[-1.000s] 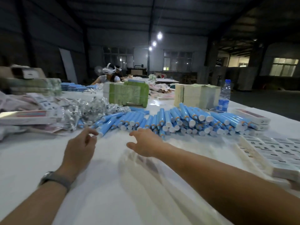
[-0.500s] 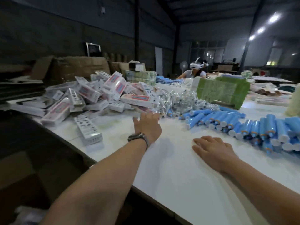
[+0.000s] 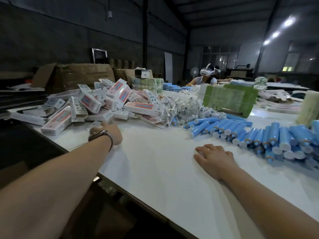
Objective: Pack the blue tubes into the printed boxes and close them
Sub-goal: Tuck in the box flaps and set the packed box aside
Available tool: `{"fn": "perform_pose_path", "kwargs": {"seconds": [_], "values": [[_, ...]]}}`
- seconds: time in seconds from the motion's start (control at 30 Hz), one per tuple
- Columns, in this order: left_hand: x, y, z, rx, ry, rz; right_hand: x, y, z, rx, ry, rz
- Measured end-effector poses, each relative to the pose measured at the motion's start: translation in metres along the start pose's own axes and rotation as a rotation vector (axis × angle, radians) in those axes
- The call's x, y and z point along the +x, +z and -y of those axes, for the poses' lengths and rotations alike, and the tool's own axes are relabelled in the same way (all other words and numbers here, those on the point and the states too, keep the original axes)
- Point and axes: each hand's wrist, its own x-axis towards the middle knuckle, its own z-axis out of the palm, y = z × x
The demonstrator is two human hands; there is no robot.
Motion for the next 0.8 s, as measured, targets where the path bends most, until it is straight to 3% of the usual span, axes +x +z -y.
{"fn": "perform_pose_path", "kwargs": {"seconds": [0.2,0.27,0.33,0.4,0.47,0.67,0.8], "values": [[-0.054,-0.026,-0.042,-0.088,0.524,-0.133,-0.001,0.001,0.000,0.023,-0.006,0.006],[-0.072,-0.028,-0.065,-0.336,0.659,-0.206,-0.001,0.000,0.001,0.034,-0.011,-0.006],[-0.090,-0.025,-0.094,-0.761,0.755,-0.232,-0.002,0.001,0.002,0.046,-0.010,-0.028],[-0.102,-0.018,-0.127,-1.132,0.747,-0.171,-0.004,0.003,0.002,0.063,-0.002,-0.047],[-0.108,-0.006,-0.157,-1.333,0.703,-0.074,-0.005,0.003,0.002,0.079,-0.004,-0.062],[-0.104,0.049,-0.190,-1.473,0.754,0.011,-0.003,0.006,-0.004,0.103,0.024,-0.108],[-0.097,0.052,-0.183,-1.459,0.854,-0.049,0.000,0.004,-0.008,0.172,0.022,-0.117]]}}
